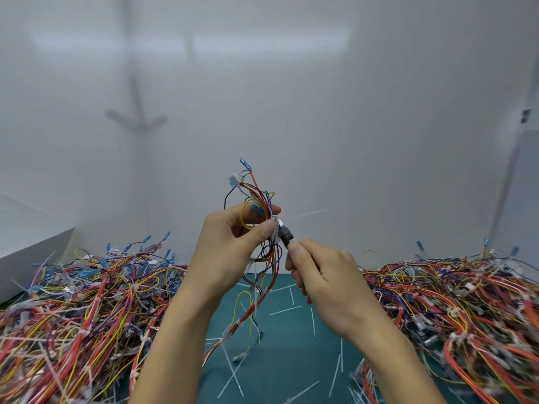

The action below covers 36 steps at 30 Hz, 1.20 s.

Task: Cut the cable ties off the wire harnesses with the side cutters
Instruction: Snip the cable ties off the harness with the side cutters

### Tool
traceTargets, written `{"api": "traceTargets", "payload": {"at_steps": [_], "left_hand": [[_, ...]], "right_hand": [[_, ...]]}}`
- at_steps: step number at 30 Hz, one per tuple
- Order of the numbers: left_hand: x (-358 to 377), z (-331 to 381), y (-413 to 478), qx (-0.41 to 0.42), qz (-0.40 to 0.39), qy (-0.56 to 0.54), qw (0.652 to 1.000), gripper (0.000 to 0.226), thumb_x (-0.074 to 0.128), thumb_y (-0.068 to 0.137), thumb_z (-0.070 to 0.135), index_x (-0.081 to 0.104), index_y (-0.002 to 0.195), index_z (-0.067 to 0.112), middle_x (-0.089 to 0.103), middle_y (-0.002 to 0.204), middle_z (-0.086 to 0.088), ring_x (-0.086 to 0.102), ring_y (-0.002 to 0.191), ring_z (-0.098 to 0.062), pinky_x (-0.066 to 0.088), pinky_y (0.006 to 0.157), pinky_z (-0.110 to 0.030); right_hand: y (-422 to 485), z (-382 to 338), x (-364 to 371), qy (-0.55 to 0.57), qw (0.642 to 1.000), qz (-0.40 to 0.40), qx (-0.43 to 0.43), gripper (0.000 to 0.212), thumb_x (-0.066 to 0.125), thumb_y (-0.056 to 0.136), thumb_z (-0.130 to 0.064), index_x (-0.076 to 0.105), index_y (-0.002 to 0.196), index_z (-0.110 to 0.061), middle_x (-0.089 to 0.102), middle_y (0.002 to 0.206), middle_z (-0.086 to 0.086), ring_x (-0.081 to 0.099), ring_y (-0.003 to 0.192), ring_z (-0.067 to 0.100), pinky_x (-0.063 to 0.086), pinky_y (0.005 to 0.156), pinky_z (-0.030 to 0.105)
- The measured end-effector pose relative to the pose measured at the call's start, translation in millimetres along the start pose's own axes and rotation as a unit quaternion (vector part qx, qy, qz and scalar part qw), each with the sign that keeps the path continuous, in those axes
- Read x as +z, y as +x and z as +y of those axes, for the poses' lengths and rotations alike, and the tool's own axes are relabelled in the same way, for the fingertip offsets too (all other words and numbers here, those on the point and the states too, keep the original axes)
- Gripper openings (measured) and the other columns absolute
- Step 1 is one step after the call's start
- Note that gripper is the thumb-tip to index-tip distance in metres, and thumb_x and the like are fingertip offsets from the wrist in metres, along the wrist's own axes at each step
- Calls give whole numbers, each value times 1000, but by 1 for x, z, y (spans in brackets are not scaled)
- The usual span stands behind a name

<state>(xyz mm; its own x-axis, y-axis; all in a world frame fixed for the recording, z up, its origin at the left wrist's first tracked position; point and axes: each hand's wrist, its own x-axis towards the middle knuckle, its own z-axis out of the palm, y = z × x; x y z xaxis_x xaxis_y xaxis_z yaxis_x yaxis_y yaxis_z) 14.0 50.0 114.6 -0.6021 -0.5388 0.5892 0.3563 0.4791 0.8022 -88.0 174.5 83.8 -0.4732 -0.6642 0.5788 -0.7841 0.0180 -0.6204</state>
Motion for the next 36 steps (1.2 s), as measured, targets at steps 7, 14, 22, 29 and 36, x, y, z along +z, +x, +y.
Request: {"api": "traceTargets", "payload": {"at_steps": [7,14,22,29,36], "left_hand": [[0,1,-1,1,-4,1,1000,19,67,90,10,74,97,25,77,88,9,69,83,1,47,71,-4],[-1,0,0,4,-6,0,1000,18,67,89,12,74,96,27,77,87,11,68,82,4,46,71,-4],[-2,0,0,-2,-6,-1,1000,19,68,90,11,75,98,26,77,87,10,70,85,-2,47,71,-4],[-3,-1,1,0,-8,7,1000,21,68,89,9,75,99,26,77,89,9,70,91,-9,49,75,-7],[-4,-6,2,-2,0,53,999,19,68,89,10,75,99,25,77,92,5,70,91,-15,55,84,-23]], "right_hand": [[0,1,1,5,1000,2,1,39,41,104,-38,57,75,-18,57,64,6,53,63,25,50,63,50],[1,2,2,6,1000,2,0,39,41,105,-38,57,74,-20,56,62,3,53,63,24,50,64,50],[1,2,2,8,1000,4,-5,40,41,104,-39,57,75,-18,57,65,5,53,62,25,50,63,51],[1,1,1,18,1000,-9,5,39,41,104,-39,58,75,-20,55,60,-4,53,62,22,51,65,50],[0,-2,-1,43,998,-26,28,41,41,104,-38,62,74,-19,57,59,-5,51,56,11,53,64,46]]}}
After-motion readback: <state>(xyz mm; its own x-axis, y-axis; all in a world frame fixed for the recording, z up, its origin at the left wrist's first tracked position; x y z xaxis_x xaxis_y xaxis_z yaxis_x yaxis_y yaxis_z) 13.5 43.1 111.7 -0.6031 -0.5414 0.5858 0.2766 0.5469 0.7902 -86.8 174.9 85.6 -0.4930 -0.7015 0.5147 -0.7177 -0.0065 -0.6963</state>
